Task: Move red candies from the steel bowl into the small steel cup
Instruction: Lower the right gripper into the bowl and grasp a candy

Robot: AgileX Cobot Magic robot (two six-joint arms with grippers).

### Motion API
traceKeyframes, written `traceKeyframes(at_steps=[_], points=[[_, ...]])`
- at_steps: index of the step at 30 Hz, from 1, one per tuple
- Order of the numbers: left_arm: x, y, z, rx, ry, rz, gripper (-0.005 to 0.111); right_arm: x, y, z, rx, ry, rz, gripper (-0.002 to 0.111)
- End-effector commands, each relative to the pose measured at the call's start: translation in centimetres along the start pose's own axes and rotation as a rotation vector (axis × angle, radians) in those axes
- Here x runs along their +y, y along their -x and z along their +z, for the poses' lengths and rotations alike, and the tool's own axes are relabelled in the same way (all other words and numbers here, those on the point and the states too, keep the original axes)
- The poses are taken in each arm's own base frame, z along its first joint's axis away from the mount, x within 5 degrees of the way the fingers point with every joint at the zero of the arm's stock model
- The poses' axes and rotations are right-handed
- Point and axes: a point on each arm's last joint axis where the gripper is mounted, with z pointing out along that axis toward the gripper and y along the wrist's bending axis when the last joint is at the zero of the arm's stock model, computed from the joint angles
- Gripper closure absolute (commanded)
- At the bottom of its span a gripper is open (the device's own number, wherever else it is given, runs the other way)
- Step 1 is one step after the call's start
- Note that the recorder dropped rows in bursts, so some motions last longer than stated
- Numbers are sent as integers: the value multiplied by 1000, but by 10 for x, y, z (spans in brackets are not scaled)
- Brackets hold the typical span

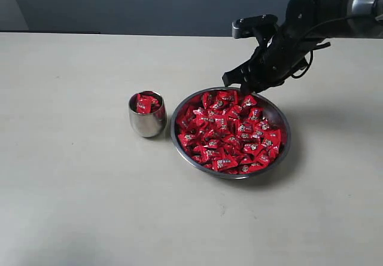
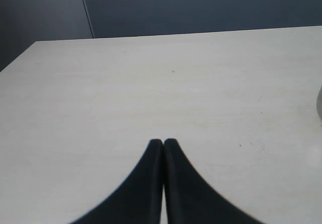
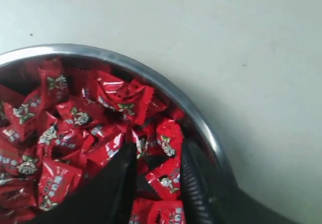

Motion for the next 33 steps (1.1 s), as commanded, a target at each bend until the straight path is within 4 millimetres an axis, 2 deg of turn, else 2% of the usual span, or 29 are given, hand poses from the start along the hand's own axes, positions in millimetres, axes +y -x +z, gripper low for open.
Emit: traceKeyframes(at_steps=[1, 9, 23, 33], points=[[0, -1, 0, -8, -5, 2, 106, -6, 5, 4, 30, -42, -18, 78], [0, -1, 0, -8, -5, 2, 106, -9, -2, 22, 80, -52, -30, 78], [0, -1, 0, -8, -5, 2, 106, -9, -1, 24, 74, -52, -28, 78], [0, -1, 0, -8, -5, 2, 106, -9, -8, 41, 117, -35, -3, 78]])
